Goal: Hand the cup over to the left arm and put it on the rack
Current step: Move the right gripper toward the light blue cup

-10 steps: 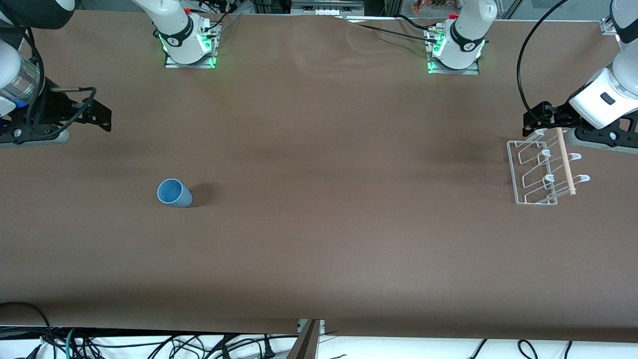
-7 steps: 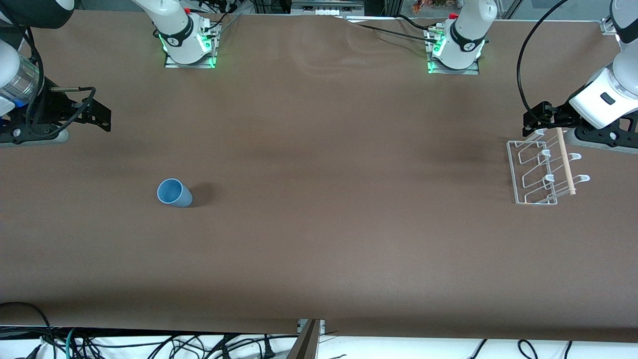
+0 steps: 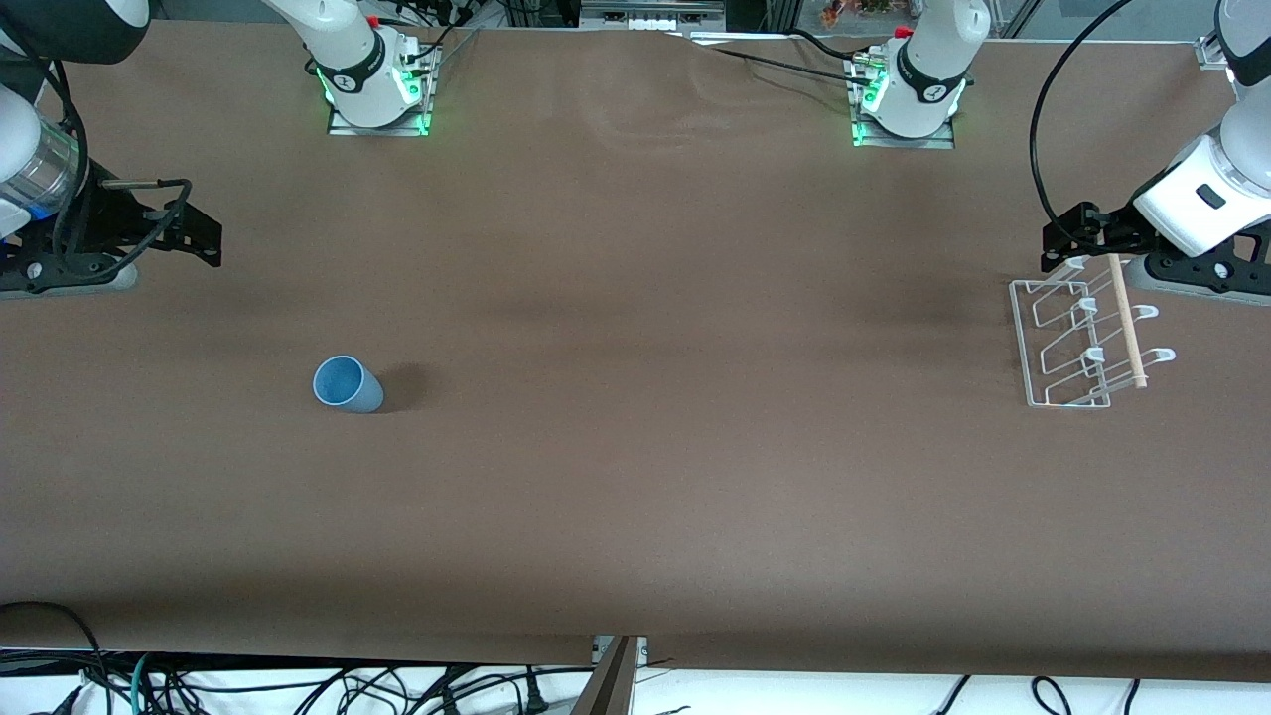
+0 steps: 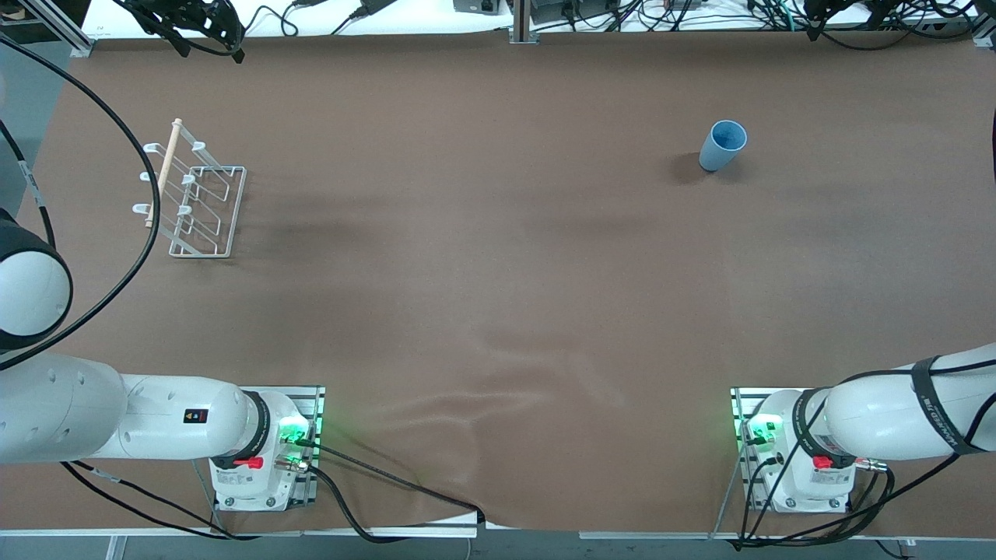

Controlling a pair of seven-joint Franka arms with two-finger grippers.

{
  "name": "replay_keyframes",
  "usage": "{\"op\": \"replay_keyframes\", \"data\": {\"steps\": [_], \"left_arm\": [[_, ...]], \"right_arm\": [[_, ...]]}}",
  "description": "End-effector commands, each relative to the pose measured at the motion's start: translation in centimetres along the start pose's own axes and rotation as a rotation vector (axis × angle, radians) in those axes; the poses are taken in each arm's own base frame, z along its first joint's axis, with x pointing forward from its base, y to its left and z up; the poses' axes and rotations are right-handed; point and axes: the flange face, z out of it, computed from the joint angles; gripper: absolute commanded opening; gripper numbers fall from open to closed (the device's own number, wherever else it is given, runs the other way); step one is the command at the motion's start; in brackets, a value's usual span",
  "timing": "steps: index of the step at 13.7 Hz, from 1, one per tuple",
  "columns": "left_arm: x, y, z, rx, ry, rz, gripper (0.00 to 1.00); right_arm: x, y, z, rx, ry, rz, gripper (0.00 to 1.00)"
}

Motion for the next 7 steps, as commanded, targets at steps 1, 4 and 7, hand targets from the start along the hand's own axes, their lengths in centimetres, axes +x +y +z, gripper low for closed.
{"op": "replay_keyframes", "data": {"steps": [1, 4, 7], "left_arm": [[-0.1, -0.1, -0.2, 0.009, 0.001, -0.002, 1.0], [-0.1, -0.1, -0.2, 0.009, 0.001, -0.002, 1.0], [-0.1, -0.1, -0.2, 0.009, 0.001, -0.002, 1.0]], "right_arm": [[0.3, 0.0, -0.7, 0.004, 0.005, -0.014, 1.0], [1.5, -0.2, 1.4, 0.003, -0.024, -0.016, 1.0], [4.3, -0.2, 6.8, -0.016, -0.082, -0.013, 1.0]]}}
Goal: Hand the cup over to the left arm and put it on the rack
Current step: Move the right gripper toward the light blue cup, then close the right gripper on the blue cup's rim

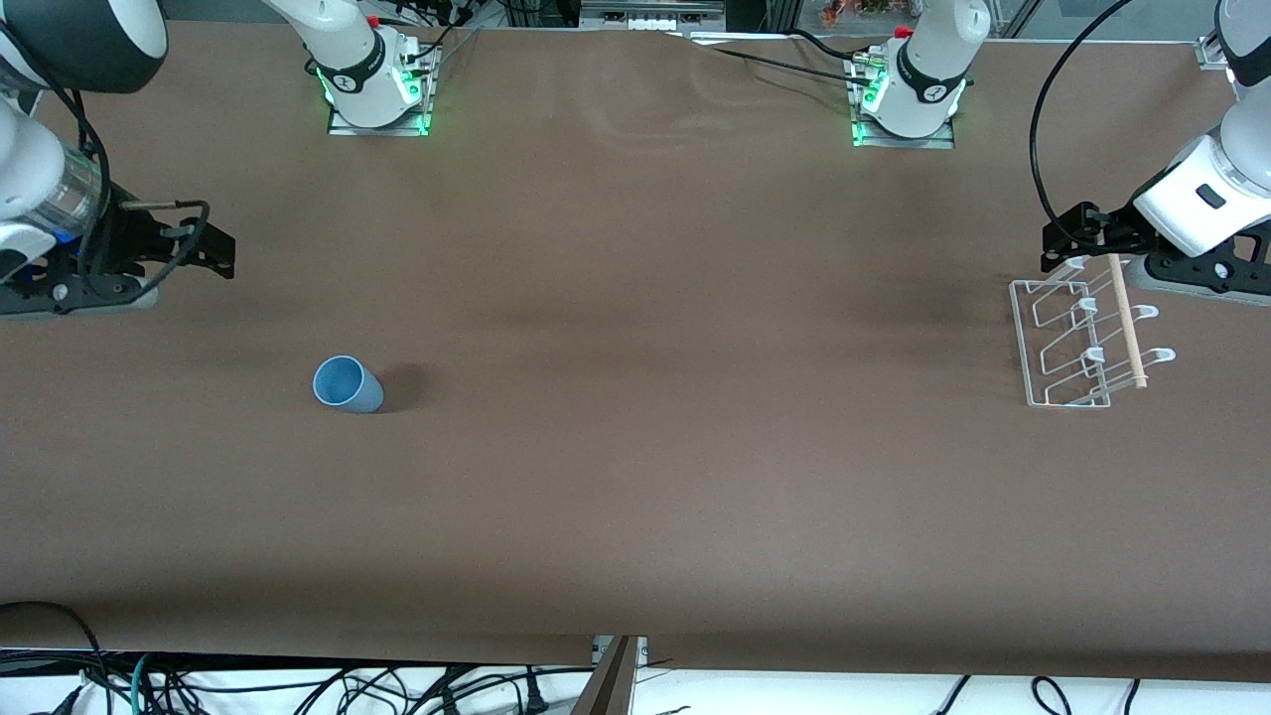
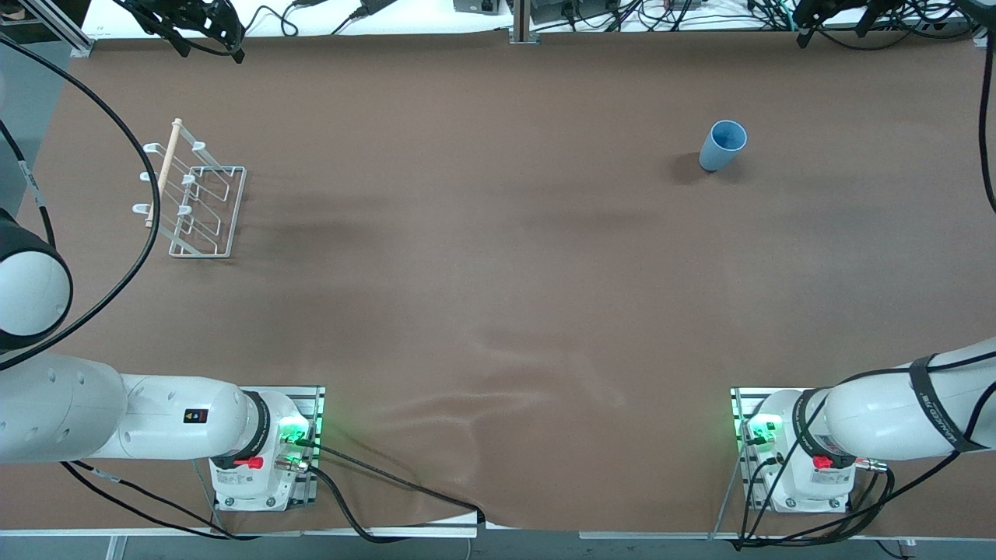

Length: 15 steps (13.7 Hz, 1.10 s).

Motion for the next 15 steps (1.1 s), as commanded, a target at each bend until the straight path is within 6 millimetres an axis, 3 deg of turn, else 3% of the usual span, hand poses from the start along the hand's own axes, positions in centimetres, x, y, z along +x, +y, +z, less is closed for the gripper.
{"op": "replay_keyframes", "data": {"steps": [1, 8, 12, 15], "left_arm": [[-0.1, 0.0, -0.2, 0.009, 0.001, -0.001, 1.0], [-0.1, -0.1, -0.2, 0.009, 0.001, -0.002, 1.0], [-0.1, -0.1, -0.2, 0.009, 0.001, -0.004, 1.0], [-0.1, -0.1, -0.2, 0.009, 0.001, -0.002, 1.0]], "right_arm": [[3.1, 0.5, 4.7, -0.014, -0.048, -0.003, 1.0], [9.0, 0.4, 20.1, 0.029, -0.137, 0.01, 1.0], [9.5, 0.4, 24.7, 0.074, -0.15, 0.032, 1.0], [9.0, 0.4, 26.5, 0.085, -0.15, 0.04, 1.0]]}}
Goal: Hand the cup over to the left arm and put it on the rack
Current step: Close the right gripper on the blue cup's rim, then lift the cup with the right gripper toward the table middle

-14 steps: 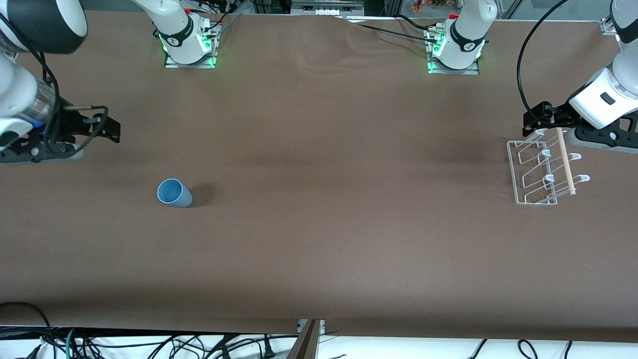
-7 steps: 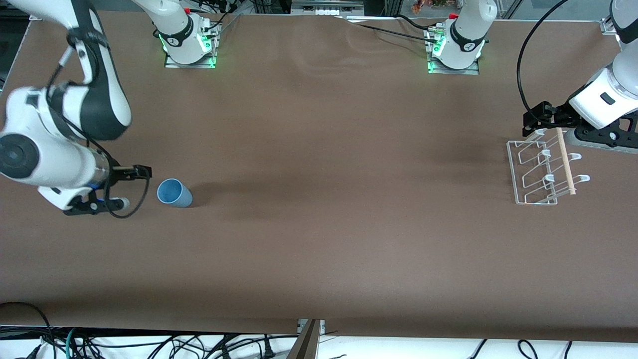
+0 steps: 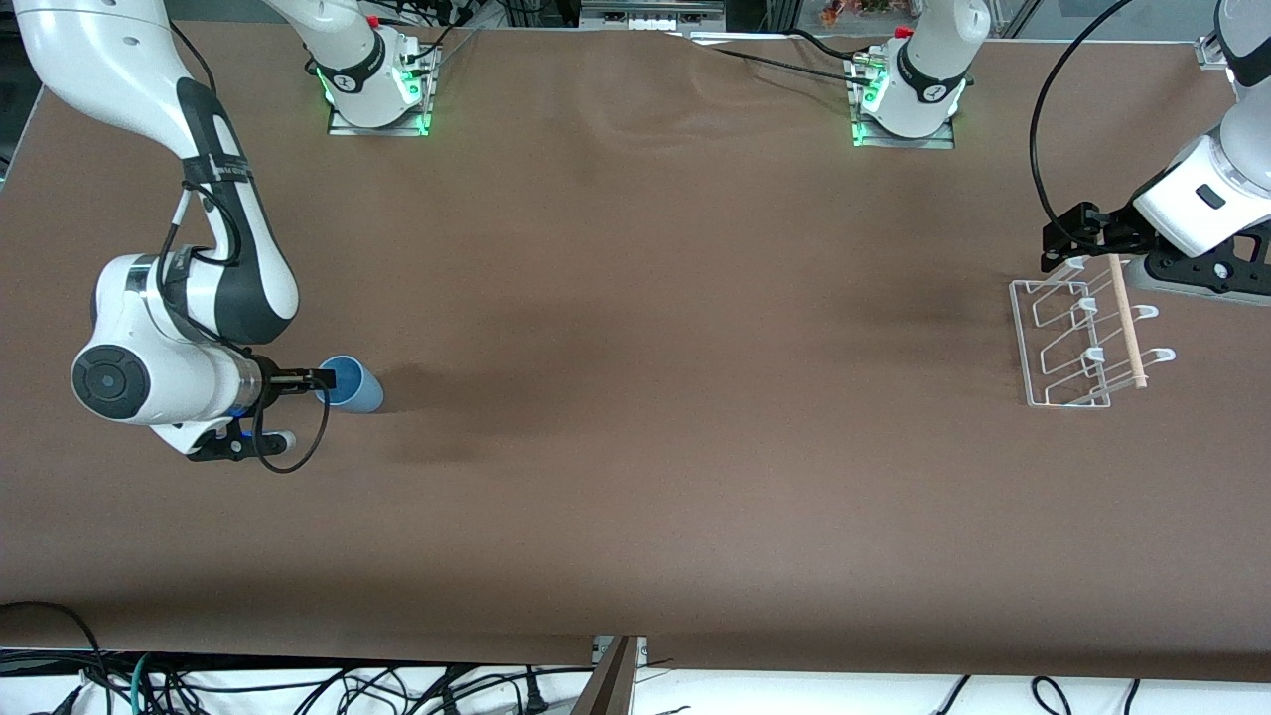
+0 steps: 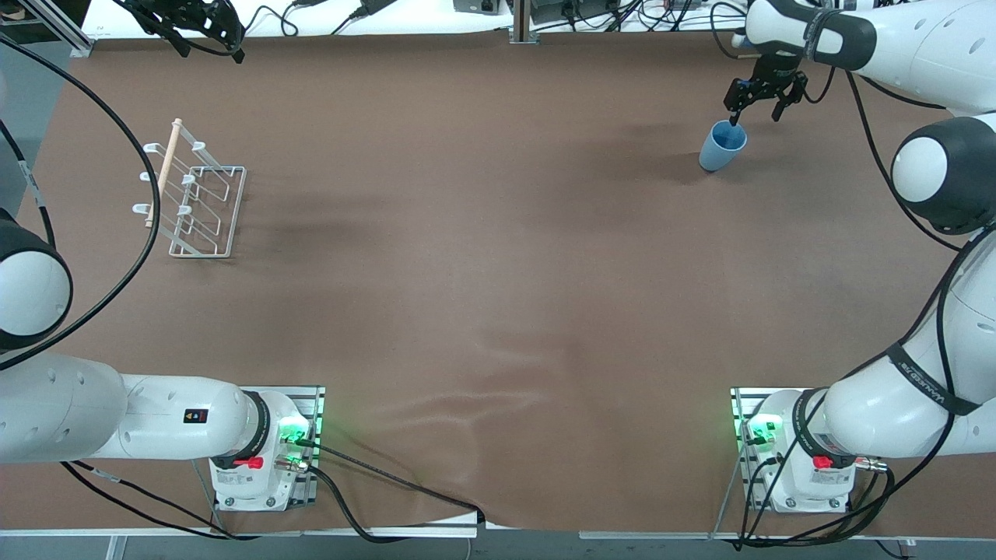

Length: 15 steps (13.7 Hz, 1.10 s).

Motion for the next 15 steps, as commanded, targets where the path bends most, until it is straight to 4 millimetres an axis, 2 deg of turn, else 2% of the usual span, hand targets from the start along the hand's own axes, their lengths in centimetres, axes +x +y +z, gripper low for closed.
{"op": "replay_keyframes", "data": {"steps": [1, 5, 7, 8, 10, 11, 12, 15], "left_arm": [[-0.1, 0.0, -0.2, 0.009, 0.001, -0.002, 1.0], [-0.1, 0.0, -0.2, 0.009, 0.001, -0.001, 1.0], [-0.1, -0.1, -0.2, 0.009, 0.001, -0.002, 1.0], [-0.1, 0.0, -0.3, 0.009, 0.003, -0.002, 1.0], [-0.1, 0.0, -0.2, 0.009, 0.001, -0.002, 1.0], [-0.1, 0.0, -0.2, 0.009, 0.001, -0.002, 1.0], [-0.1, 0.0, -0.3, 0.009, 0.003, -0.002, 1.0], [-0.1, 0.0, -0.3, 0.009, 0.003, -0.002, 1.0]], "right_arm": [[-0.5, -0.1, 1.0, 0.033, 0.008, 0.012, 1.0], [-0.7, -0.1, 2.5, 0.038, 0.008, 0.013, 1.0], [-0.7, -0.3, 3.3, 0.037, 0.027, 0.012, 0.95], [-0.8, -0.3, 3.8, 0.037, 0.035, 0.012, 0.83], [-0.8, -0.6, 3.9, 0.037, 0.035, 0.009, 0.3], [-0.8, -0.7, 3.9, 0.037, 0.033, 0.008, 0.12], [-0.7, -0.6, 3.8, 0.037, 0.035, 0.009, 0.01], [-0.7, -0.5, 3.6, 0.039, 0.038, 0.01, 0.0]]}}
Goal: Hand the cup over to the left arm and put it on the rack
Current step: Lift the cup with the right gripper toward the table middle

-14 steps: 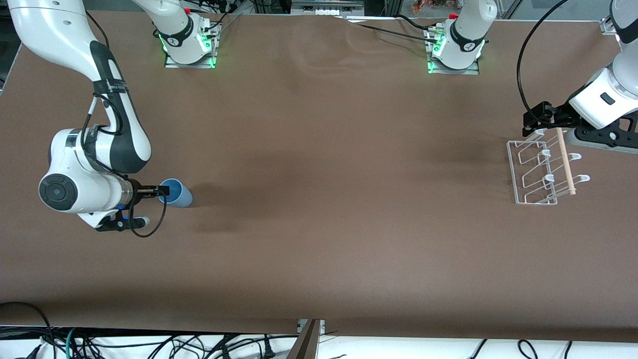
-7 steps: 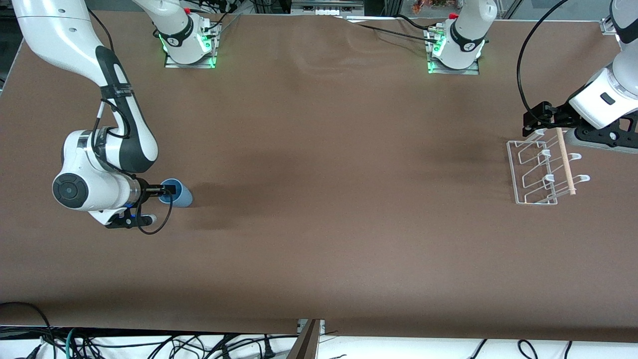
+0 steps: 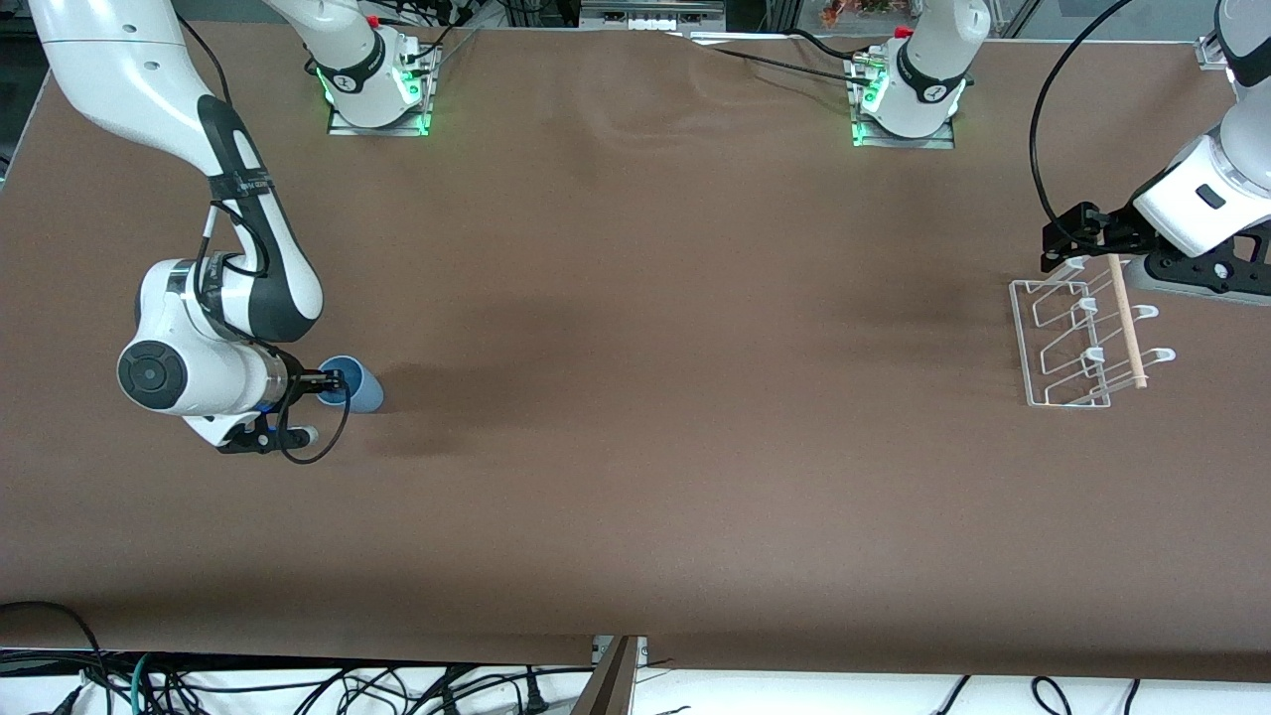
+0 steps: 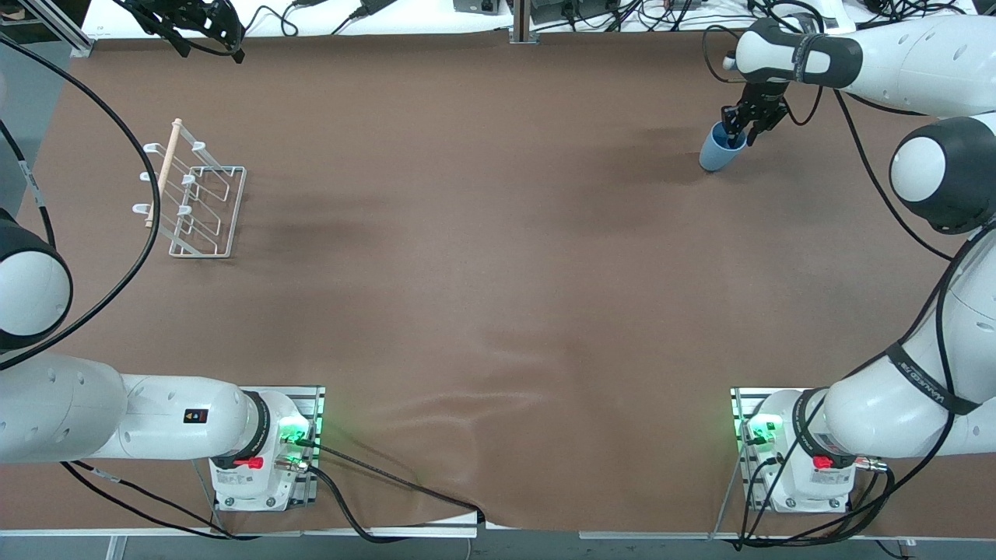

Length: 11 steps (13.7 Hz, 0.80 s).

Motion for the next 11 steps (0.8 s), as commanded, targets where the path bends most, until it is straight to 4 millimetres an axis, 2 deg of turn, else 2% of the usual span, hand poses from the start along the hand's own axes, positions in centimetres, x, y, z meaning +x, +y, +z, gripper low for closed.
{"op": "replay_keyframes", "data": {"steps": [1, 4, 6, 9, 11], "left_arm": [[-0.1, 0.0, -0.2, 0.009, 0.001, -0.001, 1.0], [-0.1, 0.0, -0.3, 0.01, 0.003, -0.002, 1.0], [-0.1, 0.0, -0.3, 0.009, 0.003, -0.002, 1.0], [-0.1, 0.0, -0.2, 0.009, 0.001, -0.002, 1.0], [-0.1, 0.0, -0.3, 0.009, 0.003, -0.002, 1.0]], "right_arm": [[-0.3, 0.0, -0.5, 0.018, 0.011, 0.004, 0.0], [0.0, -0.2, -1.2, 0.049, 0.027, 0.018, 0.0], [0.8, -1.0, -3.0, 0.073, 0.064, 0.013, 0.0], [1.5, -5.3, -6.4, 0.156, 0.088, 0.0, 0.0], [1.4, -9.8, -8.6, 0.275, 0.078, 0.055, 0.0]]}}
